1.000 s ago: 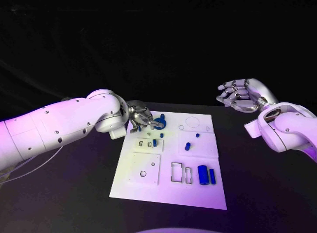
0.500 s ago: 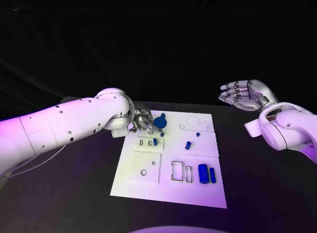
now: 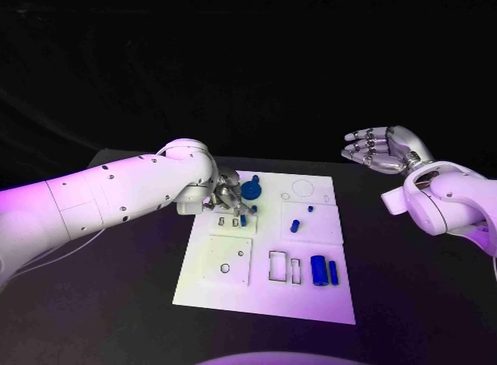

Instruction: Assemble the parts on the task board

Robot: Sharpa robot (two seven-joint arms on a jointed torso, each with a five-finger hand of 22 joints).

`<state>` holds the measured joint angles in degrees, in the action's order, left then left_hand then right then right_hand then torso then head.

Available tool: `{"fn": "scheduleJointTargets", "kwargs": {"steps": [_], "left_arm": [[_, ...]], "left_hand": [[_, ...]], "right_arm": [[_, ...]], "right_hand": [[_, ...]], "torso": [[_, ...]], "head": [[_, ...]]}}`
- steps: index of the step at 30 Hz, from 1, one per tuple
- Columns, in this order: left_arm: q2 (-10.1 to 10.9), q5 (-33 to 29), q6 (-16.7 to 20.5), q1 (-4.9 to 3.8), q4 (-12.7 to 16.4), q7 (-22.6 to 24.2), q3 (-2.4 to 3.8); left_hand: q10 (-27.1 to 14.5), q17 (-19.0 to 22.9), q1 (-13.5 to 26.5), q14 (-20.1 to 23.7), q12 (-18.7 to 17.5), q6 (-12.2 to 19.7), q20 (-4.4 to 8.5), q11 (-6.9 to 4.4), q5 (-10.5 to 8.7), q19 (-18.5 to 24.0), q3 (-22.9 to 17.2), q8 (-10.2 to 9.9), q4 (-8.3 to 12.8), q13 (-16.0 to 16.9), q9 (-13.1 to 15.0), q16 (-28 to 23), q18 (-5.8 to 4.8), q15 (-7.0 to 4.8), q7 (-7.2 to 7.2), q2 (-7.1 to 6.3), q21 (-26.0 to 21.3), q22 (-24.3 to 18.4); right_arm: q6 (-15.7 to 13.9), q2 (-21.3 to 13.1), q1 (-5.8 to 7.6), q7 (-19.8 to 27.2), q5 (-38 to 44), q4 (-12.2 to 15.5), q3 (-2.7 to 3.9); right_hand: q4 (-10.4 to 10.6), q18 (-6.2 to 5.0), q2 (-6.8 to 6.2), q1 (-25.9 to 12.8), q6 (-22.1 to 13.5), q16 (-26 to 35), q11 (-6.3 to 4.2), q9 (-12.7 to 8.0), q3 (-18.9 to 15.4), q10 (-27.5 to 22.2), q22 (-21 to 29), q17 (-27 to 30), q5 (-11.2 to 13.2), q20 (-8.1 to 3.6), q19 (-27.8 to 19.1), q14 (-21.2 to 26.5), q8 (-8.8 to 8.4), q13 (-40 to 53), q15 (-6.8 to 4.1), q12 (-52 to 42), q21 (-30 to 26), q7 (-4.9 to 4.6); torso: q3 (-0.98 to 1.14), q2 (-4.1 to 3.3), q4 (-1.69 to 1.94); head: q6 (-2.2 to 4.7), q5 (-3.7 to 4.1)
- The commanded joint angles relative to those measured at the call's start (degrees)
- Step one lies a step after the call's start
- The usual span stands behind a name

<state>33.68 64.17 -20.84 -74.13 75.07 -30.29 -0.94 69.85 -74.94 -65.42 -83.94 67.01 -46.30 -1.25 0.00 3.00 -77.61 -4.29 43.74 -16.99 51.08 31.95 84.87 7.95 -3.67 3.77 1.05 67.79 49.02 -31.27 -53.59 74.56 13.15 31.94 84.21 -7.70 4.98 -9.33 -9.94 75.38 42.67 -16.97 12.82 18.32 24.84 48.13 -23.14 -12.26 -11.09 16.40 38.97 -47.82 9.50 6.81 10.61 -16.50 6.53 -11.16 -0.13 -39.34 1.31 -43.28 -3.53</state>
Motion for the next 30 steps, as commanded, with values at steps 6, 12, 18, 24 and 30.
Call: {"fn": "scheduleJointTargets", "kwargs": {"steps": [6,12,18,24,30], "left_arm": [[-0.5,1.0,-2.1,-0.04,-0.5,-0.4,-0.08],[-0.7,0.9,-2.4,-0.02,-0.7,-0.4,-0.13],[-1.2,0.5,-2.6,0.02,-1.2,-0.5,-0.3],[-1.4,0.3,-2.5,0.05,-1.5,-0.5,-0.43],[-1.4,0.1,-2.9,0.07,-1.5,-0.5,-0.47]], "left_hand": [[0.1,-4.5,0.7,-3.6,0.0,-0.4,0.01,-0.44,-0.16,-0.3,-0.1,0.1,0.0,0.1,0.1,0.3,-0.86,-0.48,0.03,-0.04,0.4,0.4],[0.1,-4.6,0.8,-3.6,0.0,-0.4,0.02,-0.45,-0.16,-0.4,-0.1,0.1,0.1,0.0,0.1,0.3,-0.89,-0.5,0.01,-0.01,0.5,0.6],[0.0,-4.6,0.8,-3.6,-0.1,-0.4,0.02,-0.47,-0.14,-0.4,-0.2,0.1,0.1,-0.1,0.2,0.4,-0.93,-0.5,-0.01,0.01,0.6,0.8],[-0.1,-4.7,0.5,-3.6,-0.1,-0.3,0.03,-0.5,-0.12,-0.5,-0.5,0.0,0.2,-0.3,0.2,0.4,-0.96,-0.53,-0.05,0.06,0.8,1.0],[-0.1,-4.8,0.0,-3.6,-0.2,-0.3,0.06,-0.53,-0.12,-0.4,-1.1,-0.1,0.2,-0.4,0.4,0.5,-0.98,-0.56,-0.07,0.03,0.9,1.1]], "right_arm": [[0.5,0.2,-0.23,0.7,-0.3,-0.3,-0.01],[0.5,0.4,-0.39,0.7,-0.3,-0.4,-0.01],[0.5,0.5,-0.54,0.7,-0.3,-0.5,-0.02],[0.6,0.6,-0.62,0.6,-0.2,-0.5,-0.02],[0.7,0.7,-0.65,0.4,-0.2,-0.6,-0.02]], "right_hand": [[-0.3,-0.33,0.26,-0.1,0.0,-0.1,0.08,-0.1,0.1,0.3,0.1,0.1,-0.1,0.11,0.5,-0.4,-0.15,-0.1,0.07,0.1,-0.1,-5.29],[-0.3,-0.33,0.22,-0.1,0.0,-0.1,0.08,-0.1,0.1,0.3,0.1,0.1,-0.1,0.11,0.5,-0.4,-0.16,-0.1,0.08,0.0,-0.2,-5.29],[-0.4,-0.33,0.21,-0.1,0.0,0.0,0.09,-0.1,0.0,0.3,0.1,0.1,-0.1,0.12,0.5,-0.4,-0.16,-0.1,0.08,0.0,-0.2,-5.29],[-0.4,-0.33,0.19,-0.2,0.0,0.0,0.09,-0.1,0.0,0.3,0.1,0.1,-0.1,0.12,0.6,-0.4,-0.16,-0.2,0.08,0.0,-0.2,-5.29],[-0.5,-0.5,0.33,-0.3,0.3,-0.1,-0.01,-0.2,-0.2,0.6,0.2,0.4,-0.1,0.08,1.6,-0.6,-0.08,-0.5,-0.04,-0.3,0.2,-5.21]], "torso": [[-0.02,-0.04,-0.03],[-0.03,-0.05,-0.02],[-0.08,-0.14,-0.04],[-0.01,-0.06,-0.01],[0.01,-0.08,-0.01]], "head": [[-0.27,0.0],[-0.31,0.0],[-0.44,0.04],[-0.58,0.02],[-0.67,0.06]]}}
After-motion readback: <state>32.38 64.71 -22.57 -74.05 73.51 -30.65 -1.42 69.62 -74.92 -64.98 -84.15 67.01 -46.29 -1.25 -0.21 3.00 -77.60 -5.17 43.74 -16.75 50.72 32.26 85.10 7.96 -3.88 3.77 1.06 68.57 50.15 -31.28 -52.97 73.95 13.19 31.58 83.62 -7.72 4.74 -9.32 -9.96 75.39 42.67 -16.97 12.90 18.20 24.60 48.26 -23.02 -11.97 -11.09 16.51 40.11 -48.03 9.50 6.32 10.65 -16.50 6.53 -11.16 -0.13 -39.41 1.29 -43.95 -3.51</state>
